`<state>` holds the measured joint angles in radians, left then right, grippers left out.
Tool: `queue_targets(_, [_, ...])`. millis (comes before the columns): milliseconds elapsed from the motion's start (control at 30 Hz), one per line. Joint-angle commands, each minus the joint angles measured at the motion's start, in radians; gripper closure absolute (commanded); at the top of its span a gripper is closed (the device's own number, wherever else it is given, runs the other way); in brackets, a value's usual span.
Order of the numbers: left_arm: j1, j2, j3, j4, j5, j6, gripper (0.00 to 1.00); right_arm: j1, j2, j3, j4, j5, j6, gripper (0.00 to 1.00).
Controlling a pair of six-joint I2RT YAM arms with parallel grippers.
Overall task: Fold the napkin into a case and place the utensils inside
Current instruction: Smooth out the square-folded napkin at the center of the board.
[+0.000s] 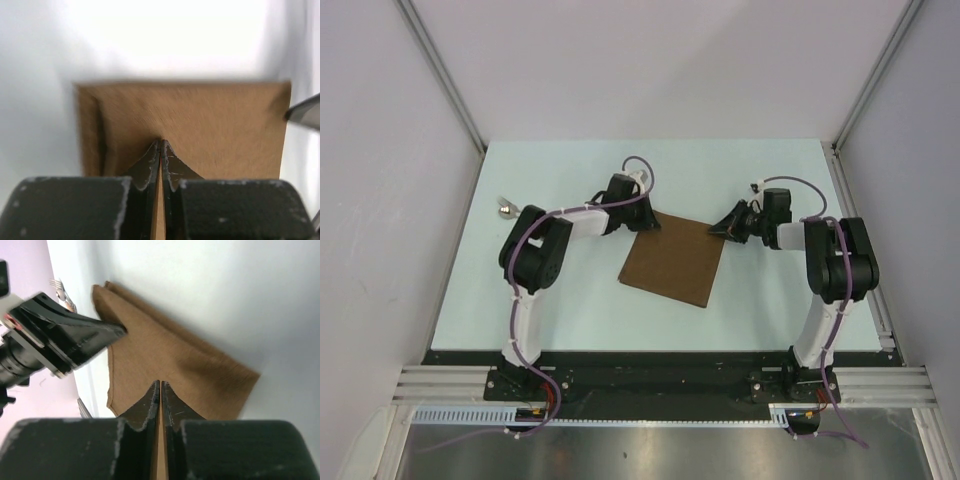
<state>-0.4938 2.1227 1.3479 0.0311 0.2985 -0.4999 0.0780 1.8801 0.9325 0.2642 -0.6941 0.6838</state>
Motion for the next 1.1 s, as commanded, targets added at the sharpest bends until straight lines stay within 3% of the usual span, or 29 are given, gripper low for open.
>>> queue_targets(0, [0.083, 0.066, 0.089, 0.145, 0.027, -0.107, 0.93, -0.024, 0.111, 0.049, 0.122, -0.058, 0.01, 0.94])
queue_targets(233, [0.135, 0.181, 0.148, 0.162, 0.082, -0.215, 0.93, -0.057, 0.237, 0.081, 0.164, -0.071, 0.023, 0.94])
queue_targets(333, [0.141, 0.218, 0.186, 0.092, 0.102, -0.218, 0.93, -0.066, 0.261, 0.101, 0.136, -0.062, 0.014, 0.94])
queue_targets(500, [0.149, 0.215, 0.235, -0.023, 0.025, -0.163, 0.94, -0.07, 0.272, 0.144, 0.054, -0.059, 0.01, 0.88])
queue_targets(567, [0.161, 0.214, 0.272, -0.078, 0.008, -0.126, 0.94, -0.109, 0.236, 0.173, 0.009, -0.041, -0.013, 0.81])
queue_targets(633, [0.162, 0.197, 0.315, -0.153, -0.039, -0.057, 0.94, -0.118, 0.212, 0.248, -0.107, -0.016, -0.055, 0.75])
queue_targets(667, [0.159, 0.172, 0.338, -0.186, -0.062, -0.033, 0.94, -0.119, 0.194, 0.281, -0.164, 0.002, -0.081, 0.66])
queue_targets(800, [0.149, 0.077, 0.466, -0.362, -0.142, 0.049, 0.93, -0.118, 0.144, 0.448, -0.521, 0.152, -0.245, 0.54])
queue_targets(933, [0.13, -0.104, 0.444, -0.474, -0.183, 0.035, 0.81, -0.1, 0.025, 0.447, -0.698, 0.289, -0.288, 0.41])
queue_targets(1067, [0.089, -0.381, 0.155, -0.352, -0.092, -0.035, 0.58, -0.046, -0.146, 0.24, -0.656, 0.262, -0.253, 0.35])
